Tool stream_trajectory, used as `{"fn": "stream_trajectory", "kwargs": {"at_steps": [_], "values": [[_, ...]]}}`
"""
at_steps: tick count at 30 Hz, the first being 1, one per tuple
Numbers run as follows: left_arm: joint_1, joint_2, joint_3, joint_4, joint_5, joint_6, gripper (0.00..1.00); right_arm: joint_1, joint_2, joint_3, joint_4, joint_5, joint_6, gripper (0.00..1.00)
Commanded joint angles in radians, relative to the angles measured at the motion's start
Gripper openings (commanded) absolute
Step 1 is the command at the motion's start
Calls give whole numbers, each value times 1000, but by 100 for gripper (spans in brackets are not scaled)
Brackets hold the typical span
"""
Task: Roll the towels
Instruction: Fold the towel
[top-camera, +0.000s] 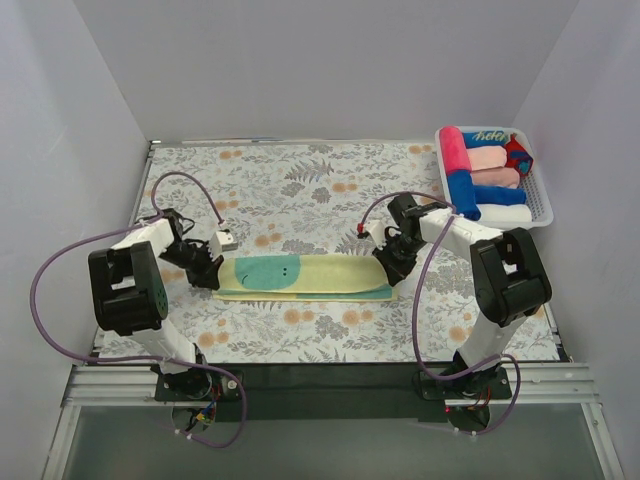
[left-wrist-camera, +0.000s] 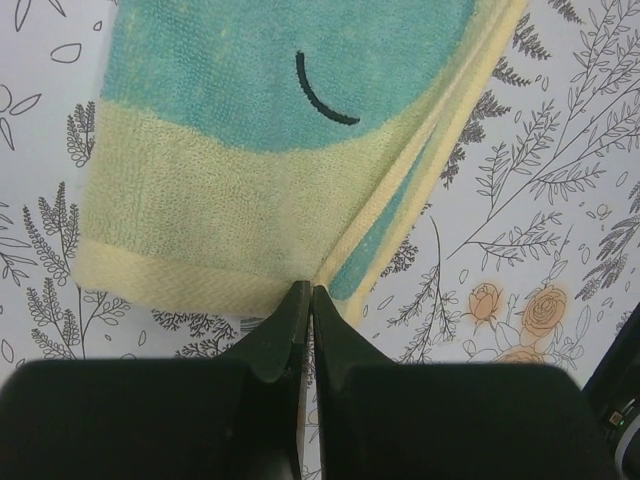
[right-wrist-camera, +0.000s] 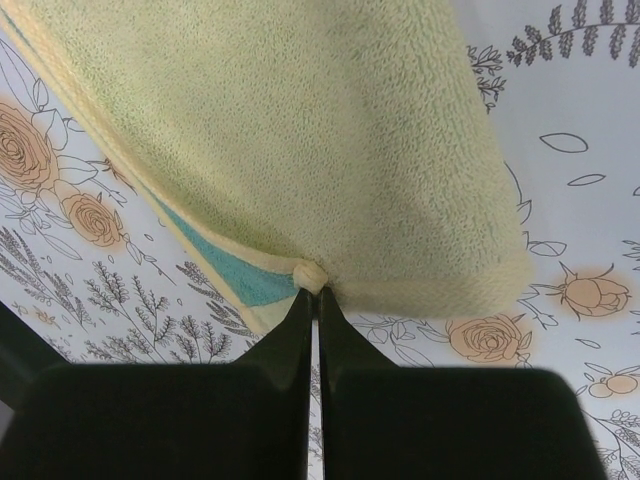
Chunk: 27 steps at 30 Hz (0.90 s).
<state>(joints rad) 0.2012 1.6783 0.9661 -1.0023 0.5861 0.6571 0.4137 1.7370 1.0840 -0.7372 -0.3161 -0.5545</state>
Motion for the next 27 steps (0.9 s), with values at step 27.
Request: {"fn": "stream_trajectory", "kwargs": {"at_steps": [27], "values": [[12,-60,19,-33,-43,39,0,27,-68,-47,1,-15,4,1]]}}
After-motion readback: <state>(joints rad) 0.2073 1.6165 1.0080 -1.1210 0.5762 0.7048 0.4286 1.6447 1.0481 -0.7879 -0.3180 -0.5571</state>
